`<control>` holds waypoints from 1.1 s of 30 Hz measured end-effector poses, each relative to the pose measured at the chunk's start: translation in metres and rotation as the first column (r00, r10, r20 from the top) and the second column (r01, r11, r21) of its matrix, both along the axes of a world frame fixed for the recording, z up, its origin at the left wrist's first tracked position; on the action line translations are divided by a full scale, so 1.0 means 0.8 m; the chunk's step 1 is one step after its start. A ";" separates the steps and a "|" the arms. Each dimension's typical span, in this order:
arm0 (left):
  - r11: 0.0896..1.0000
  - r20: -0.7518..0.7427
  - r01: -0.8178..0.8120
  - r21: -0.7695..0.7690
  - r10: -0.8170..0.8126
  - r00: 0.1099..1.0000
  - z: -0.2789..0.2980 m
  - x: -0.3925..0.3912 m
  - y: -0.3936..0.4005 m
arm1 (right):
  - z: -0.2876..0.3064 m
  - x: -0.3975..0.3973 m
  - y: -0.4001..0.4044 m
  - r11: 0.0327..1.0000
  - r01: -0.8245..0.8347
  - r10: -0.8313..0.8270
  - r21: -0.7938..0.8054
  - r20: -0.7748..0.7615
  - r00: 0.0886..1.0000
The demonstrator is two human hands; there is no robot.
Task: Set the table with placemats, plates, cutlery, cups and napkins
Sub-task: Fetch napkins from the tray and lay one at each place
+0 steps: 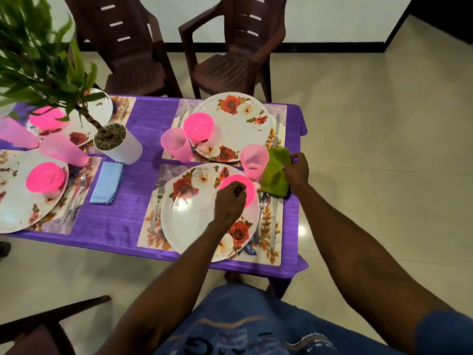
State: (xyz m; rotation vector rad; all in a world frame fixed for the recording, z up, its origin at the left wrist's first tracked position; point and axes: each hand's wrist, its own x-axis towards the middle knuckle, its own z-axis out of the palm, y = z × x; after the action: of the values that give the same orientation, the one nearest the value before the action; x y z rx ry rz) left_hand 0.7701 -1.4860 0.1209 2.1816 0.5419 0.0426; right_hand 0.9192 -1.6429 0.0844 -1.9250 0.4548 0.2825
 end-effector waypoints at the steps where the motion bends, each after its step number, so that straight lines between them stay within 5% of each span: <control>1: 1.000 -0.001 -0.001 -0.001 0.001 1.000 0.000 0.000 0.000 | -0.001 -0.001 0.000 1.000 -0.026 0.026 -0.012 0.031 0.999; 8: 1.000 0.016 0.011 0.012 -0.011 1.000 -0.001 -0.002 0.003 | -0.011 -0.012 0.001 0.990 -0.060 0.071 -0.125 0.082 0.994; 15: 0.996 0.050 -0.089 0.012 0.088 0.995 0.004 0.005 0.004 | -0.005 -0.039 -0.005 0.826 -0.057 0.310 -0.561 0.367 0.877; 21: 0.998 0.077 -0.064 0.021 0.063 0.995 0.004 0.025 0.013 | -0.025 -0.054 -0.010 0.596 -0.407 0.641 -0.692 0.105 0.760; 30: 0.996 0.055 -0.078 0.051 0.075 0.996 -0.005 0.012 0.021 | -0.014 -0.029 -0.010 0.419 -0.557 0.748 -0.717 -0.075 0.659; 33: 0.993 0.051 -0.080 0.089 0.076 0.996 -0.006 0.003 0.019 | -0.007 -0.032 -0.006 0.445 -0.509 0.731 -0.737 -0.029 0.682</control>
State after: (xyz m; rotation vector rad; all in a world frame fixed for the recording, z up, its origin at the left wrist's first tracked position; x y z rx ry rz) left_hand 0.7728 -1.4710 0.1161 2.2410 0.6086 0.1636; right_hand 0.8934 -1.6476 0.0786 -2.8100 -0.5088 0.3129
